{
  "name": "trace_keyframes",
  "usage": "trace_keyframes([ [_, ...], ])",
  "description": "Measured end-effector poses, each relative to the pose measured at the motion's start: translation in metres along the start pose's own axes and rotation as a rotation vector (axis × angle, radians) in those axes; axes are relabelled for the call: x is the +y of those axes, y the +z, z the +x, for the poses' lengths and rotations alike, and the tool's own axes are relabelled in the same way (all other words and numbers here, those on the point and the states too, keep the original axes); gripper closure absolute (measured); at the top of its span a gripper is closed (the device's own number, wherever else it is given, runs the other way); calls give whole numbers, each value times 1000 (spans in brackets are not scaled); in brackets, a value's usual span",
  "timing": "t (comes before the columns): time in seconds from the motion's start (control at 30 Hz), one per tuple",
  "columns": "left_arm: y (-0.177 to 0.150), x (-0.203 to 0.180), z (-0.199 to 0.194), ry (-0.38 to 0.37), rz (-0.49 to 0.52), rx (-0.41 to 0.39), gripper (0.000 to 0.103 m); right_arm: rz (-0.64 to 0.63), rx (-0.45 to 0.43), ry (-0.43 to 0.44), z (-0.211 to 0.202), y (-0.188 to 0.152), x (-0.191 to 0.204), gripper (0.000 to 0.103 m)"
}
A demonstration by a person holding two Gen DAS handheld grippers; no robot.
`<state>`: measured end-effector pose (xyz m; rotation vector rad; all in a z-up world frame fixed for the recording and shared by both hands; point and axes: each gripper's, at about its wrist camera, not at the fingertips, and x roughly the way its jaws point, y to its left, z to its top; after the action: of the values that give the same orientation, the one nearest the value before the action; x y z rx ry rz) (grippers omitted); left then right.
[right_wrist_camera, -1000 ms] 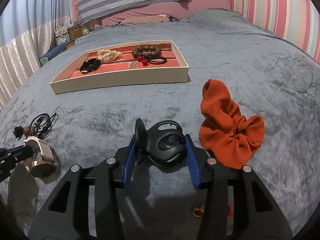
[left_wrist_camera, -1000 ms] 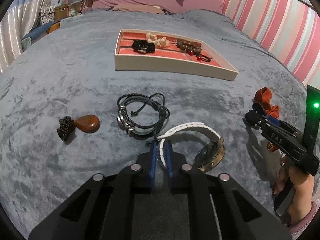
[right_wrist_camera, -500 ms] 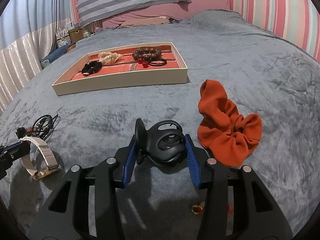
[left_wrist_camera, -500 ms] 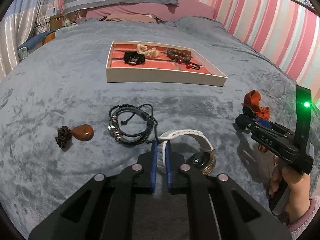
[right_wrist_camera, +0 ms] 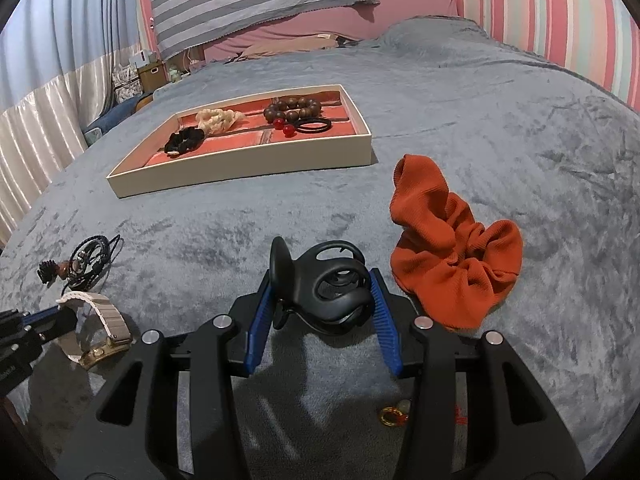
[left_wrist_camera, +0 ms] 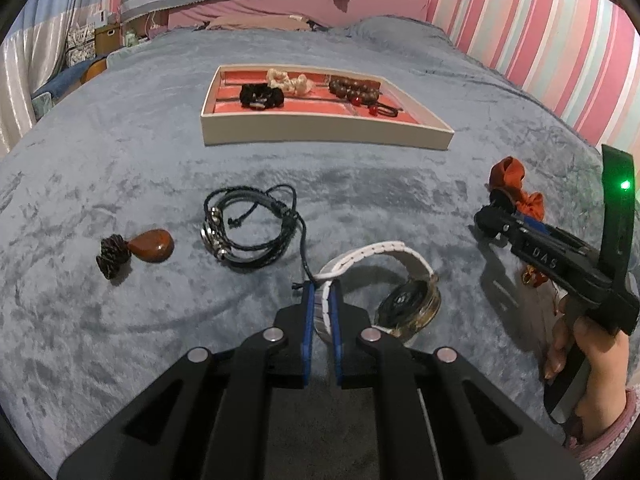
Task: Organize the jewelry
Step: 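Grasp the white-strap watch with the left tool while the right tool grasps the black claw clip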
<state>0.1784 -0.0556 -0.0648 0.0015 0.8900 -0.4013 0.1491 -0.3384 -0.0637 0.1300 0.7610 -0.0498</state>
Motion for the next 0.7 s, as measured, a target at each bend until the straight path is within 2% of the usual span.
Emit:
trace_keyframes([
  [0.53,-8,1,6,10,-19,53,93,-3,2,4,1,0,1,57],
  [0.63,-9,-1,6,15,-13,66,89,-1,1,5,0,-1,0,57],
  [0.7,-10,-1,6,4,-18,76,78,-1,2,4,1,-1,0,57],
])
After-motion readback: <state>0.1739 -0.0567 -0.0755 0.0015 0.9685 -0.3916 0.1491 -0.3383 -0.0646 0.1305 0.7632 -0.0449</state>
